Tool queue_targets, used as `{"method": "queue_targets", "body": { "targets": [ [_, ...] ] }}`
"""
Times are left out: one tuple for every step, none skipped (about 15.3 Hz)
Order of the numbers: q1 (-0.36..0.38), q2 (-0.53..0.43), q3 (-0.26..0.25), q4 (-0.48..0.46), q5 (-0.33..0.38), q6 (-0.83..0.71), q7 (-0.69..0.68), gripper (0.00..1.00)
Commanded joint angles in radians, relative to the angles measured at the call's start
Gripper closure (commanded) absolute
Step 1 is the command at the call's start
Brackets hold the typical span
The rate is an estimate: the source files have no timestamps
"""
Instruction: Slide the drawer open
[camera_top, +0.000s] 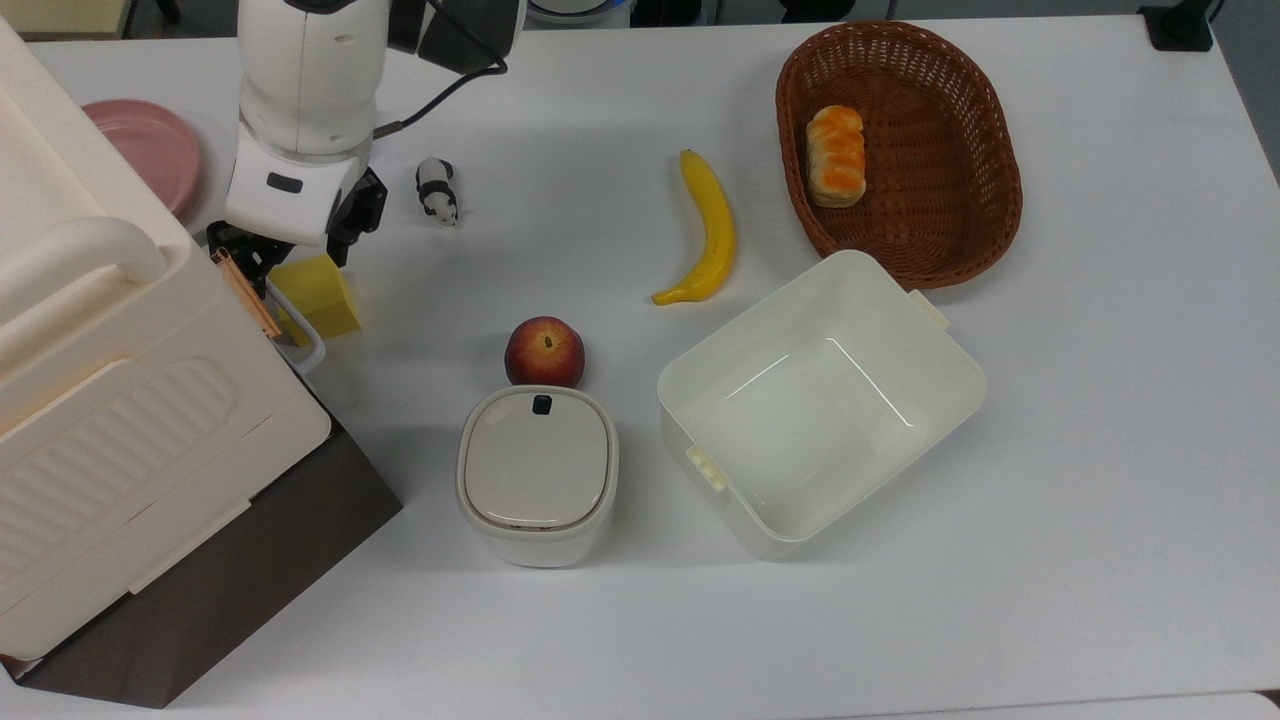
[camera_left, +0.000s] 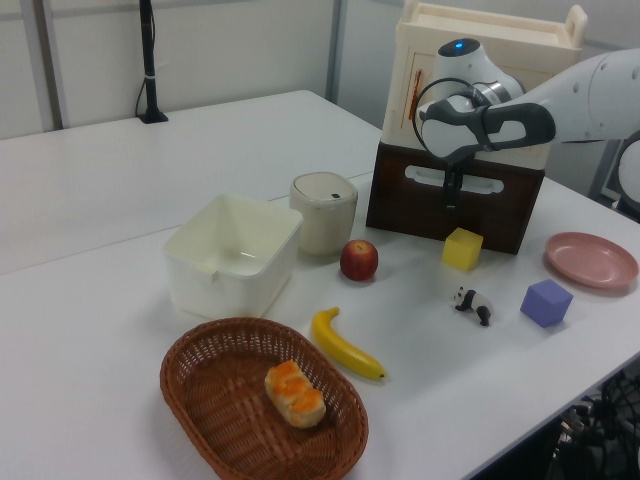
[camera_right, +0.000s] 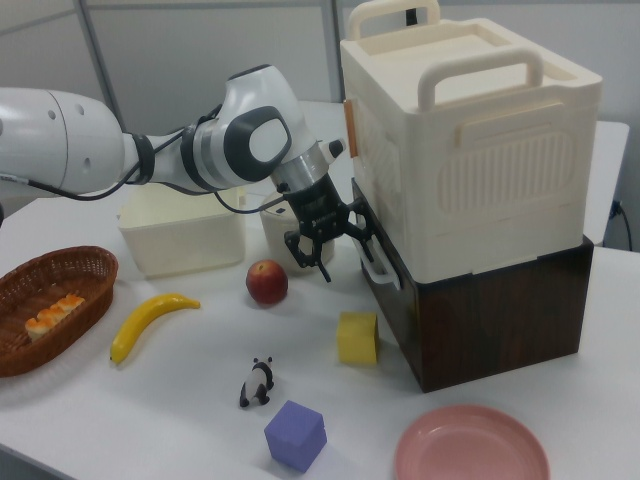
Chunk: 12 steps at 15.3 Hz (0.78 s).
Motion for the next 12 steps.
{"method": "queue_targets", "body": {
  "targets": [
    [0.015,-0.02,0.002,-0.042,-0.018,0.013,0.02,0.2],
    [0.017,-0.021,0.002,-0.047,-0.018,0.013,0.02,0.2],
    [0.017,-0.023,0.002,-0.051,-0.018,0.013,0.02,0.2],
    [0.017,-0.026,0.004,-0.053,-0.018,0.013,0.02,0.2],
    [0.02,-0.026,0.008,-0.053,-0.018,0.011,0.02,0.2],
    [0.023,-0.027,0.011,-0.054,-0.018,0.01,0.022,0.2],
    [0.023,-0.027,0.014,-0.054,-0.018,0.004,0.022,0.2],
    [0.023,-0.027,0.019,-0.054,-0.018,-0.008,0.022,0.2],
    [0.023,-0.03,0.025,-0.056,-0.018,-0.013,0.022,0.19],
    [0.023,-0.032,0.028,-0.056,-0.018,-0.015,0.022,0.19],
    [0.024,-0.032,0.03,-0.056,-0.018,-0.022,0.022,0.19],
    [0.025,-0.034,0.036,-0.056,-0.018,-0.028,0.022,0.19]
  ]
}}
